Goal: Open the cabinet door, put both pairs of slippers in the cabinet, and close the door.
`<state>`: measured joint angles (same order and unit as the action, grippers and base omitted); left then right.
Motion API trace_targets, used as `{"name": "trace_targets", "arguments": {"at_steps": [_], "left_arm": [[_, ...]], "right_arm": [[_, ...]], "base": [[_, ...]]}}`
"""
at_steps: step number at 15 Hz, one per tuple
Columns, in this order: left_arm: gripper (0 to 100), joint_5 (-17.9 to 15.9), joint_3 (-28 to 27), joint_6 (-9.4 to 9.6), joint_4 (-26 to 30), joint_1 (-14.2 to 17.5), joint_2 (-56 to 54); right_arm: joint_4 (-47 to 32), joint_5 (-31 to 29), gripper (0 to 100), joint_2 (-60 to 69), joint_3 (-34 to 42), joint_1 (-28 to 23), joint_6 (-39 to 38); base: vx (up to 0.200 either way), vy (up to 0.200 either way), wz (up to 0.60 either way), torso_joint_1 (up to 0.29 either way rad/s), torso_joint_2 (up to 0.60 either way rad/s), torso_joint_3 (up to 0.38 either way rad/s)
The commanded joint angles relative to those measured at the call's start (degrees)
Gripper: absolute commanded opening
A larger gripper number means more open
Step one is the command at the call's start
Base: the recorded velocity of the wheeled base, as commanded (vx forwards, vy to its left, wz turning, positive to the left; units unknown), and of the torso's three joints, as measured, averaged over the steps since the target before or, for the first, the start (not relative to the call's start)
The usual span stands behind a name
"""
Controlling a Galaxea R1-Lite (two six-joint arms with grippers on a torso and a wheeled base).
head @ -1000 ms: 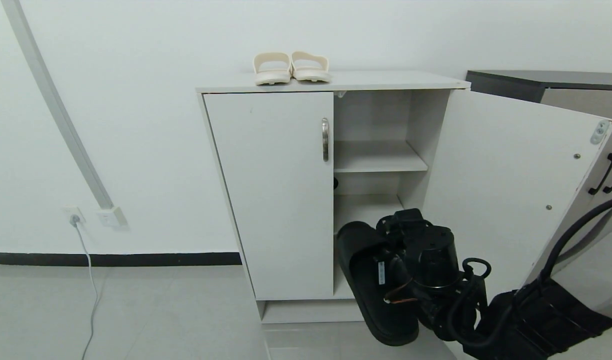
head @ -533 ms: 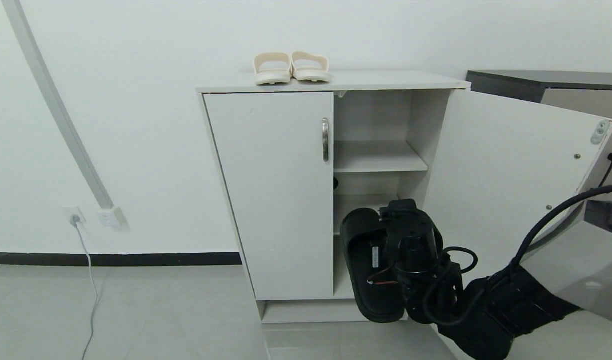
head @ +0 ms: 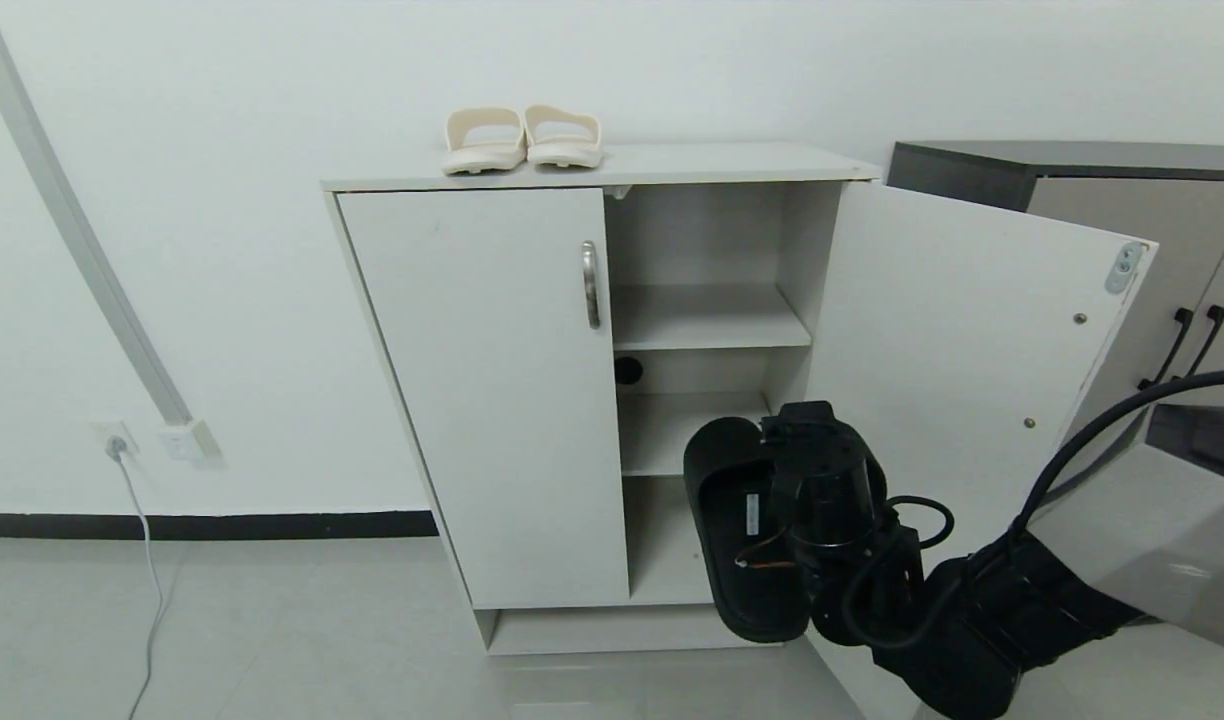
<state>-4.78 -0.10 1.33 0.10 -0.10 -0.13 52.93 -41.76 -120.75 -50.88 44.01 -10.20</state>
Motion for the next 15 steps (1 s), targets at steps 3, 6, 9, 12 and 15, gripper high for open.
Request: {"name": "trace_targets", "arguments": {"at_steps": [3, 6, 9, 12, 15], "left_arm": [[0, 0.03, 0.01, -0.01, -0.01, 0.01, 0.13], [0, -0.06, 0.01, 0.08, -0.01, 0.01, 0.13], [0, -0.06, 0.01, -0.01, -0.01, 0.01, 0.13], [0, -0.06, 0.01, -0.01, -0.01, 0.01, 0.13], [0, -0.06, 0.01, 0.08, -0.01, 0.01, 0.13]], "right_arm": [[3.41, 2.39, 0, -5.64, -0.88, 0.73, 0.18], [4.81, 2.65, 0, -11.26, -5.28, 0.55, 0.01], [5.08, 3.71, 0, -12.67, -6.51, 0.46, -1.05], [5.08, 3.80, 0, -13.99, -7.39, 0.38, -1.05], [5.08, 3.80, 0, -14.08, -7.30, 0.38, -1.05]], "base": [[0.000, 0.000, 0.00, 0.000, 0.00, 0.000], [0.000, 0.000, 0.00, 0.000, 0.00, 0.000], [0.000, 0.000, 0.00, 0.000, 0.00, 0.000], [0.000, 0.000, 0.00, 0.000, 0.00, 0.000], [0.000, 0.000, 0.00, 0.000, 0.00, 0.000]]}}
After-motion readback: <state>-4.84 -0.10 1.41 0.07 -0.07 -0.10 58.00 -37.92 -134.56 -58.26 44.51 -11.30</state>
